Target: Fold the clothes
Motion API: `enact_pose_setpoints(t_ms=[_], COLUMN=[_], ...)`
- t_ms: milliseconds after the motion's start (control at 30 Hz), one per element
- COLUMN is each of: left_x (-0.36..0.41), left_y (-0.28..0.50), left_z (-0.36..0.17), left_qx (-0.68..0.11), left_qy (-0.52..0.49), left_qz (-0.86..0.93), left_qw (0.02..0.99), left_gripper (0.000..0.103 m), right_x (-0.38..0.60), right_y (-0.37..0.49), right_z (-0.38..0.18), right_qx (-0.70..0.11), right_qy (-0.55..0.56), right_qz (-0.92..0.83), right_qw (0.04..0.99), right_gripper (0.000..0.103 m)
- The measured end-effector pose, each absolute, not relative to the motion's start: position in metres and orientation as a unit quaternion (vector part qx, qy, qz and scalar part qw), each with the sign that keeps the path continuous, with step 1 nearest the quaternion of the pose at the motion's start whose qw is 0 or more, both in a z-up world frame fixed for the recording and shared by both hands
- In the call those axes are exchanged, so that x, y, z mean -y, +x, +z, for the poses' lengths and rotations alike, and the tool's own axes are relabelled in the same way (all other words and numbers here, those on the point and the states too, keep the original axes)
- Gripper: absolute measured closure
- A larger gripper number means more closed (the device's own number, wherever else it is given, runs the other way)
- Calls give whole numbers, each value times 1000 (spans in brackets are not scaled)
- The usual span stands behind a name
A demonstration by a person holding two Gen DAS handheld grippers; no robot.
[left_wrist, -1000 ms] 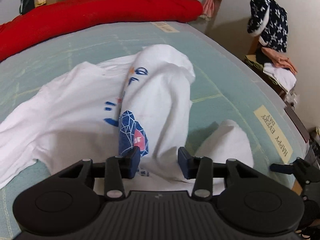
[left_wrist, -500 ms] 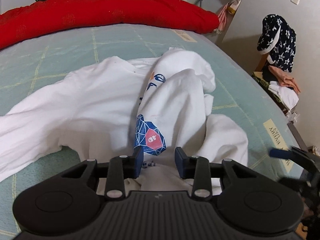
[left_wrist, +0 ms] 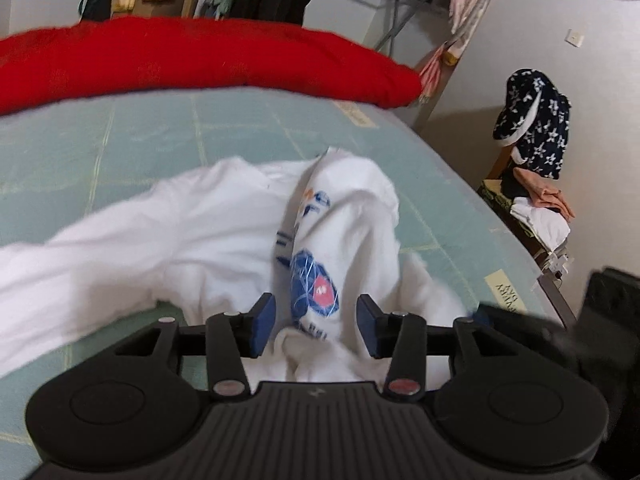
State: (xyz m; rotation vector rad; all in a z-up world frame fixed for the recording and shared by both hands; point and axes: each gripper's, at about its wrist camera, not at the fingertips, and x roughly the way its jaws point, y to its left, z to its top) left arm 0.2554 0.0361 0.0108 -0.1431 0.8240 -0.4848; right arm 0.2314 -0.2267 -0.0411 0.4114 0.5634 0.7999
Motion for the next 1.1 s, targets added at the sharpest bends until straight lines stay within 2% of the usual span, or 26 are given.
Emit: enact_pose_setpoints(t_ms=[133,300,500,733,867,1100], left_x=[-27,-8,20,59,97,132], left_y=[253,249,245,232,253,282], left_z=[22,18,6,27,19,-40], left_qx=[-385,-390,-398,-351,-376,-459], left_qy=[-70,-62,-40,-12,3,52], left_qz=[-253,-274,-292,-351,-374,-324], left_qw=[885,877,869,868,848,826], left_gripper=[57,57,57,56,53,53], right_x=[178,146,185,246,260,281], right_y=[208,188,159,129,124,123], right_z=[-30,-38,-32,-41,-56,-61], right_qx=[-265,-287,-286,-290,-302,-303], right_qy=[139,64,60,49,52,63], right_qz=[449,451,414,321,274,228], right_qw=[842,843,862,900,912,923], right_gripper=[0,0,0,0,0,0])
